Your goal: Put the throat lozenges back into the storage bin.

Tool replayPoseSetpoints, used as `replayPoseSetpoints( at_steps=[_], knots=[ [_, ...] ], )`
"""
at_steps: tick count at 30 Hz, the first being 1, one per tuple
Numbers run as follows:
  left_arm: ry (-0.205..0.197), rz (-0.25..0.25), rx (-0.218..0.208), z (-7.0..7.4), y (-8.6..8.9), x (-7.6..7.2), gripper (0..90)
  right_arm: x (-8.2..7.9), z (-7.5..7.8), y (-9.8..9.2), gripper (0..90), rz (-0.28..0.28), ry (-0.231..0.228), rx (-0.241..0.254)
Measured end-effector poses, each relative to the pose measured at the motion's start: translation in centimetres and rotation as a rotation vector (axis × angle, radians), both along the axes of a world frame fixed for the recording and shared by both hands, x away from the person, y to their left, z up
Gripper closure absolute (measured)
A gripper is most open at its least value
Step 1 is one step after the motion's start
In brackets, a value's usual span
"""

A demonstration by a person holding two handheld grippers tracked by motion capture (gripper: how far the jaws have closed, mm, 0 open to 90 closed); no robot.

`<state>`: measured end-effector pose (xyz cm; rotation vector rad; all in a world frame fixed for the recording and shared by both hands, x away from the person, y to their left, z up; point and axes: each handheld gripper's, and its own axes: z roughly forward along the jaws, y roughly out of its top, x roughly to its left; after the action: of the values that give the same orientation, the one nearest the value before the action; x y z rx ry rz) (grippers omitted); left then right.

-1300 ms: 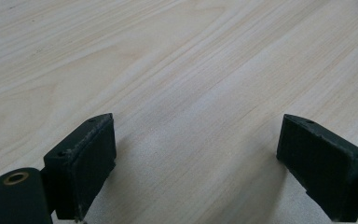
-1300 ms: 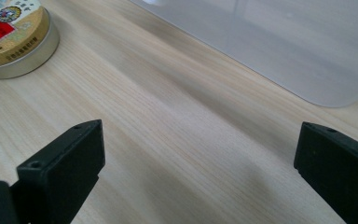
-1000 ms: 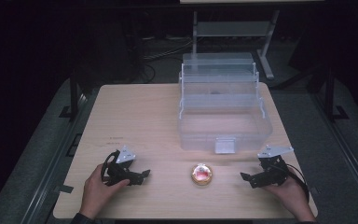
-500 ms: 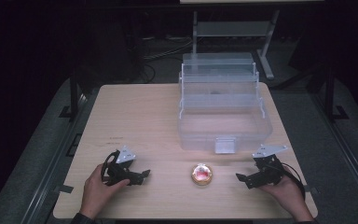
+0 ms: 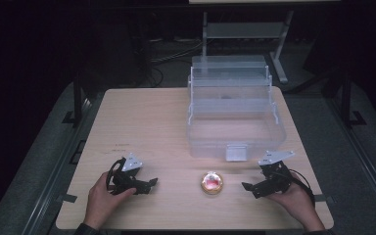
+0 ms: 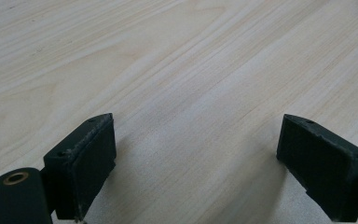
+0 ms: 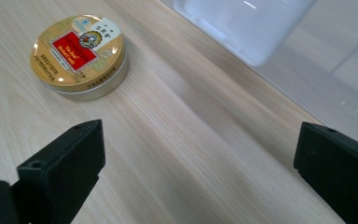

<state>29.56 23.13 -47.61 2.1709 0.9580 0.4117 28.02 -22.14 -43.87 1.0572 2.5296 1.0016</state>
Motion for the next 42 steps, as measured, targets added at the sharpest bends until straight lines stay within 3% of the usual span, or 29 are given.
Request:
replayPoseSetpoints(
  at_steps=[42],
  knots=[
    [0.0,-0.002,0.003,0.0,0.0,0.0,10.9,0.8,1.1,4.2,1.7,0.101,0.0,-0.002]
  ],
)
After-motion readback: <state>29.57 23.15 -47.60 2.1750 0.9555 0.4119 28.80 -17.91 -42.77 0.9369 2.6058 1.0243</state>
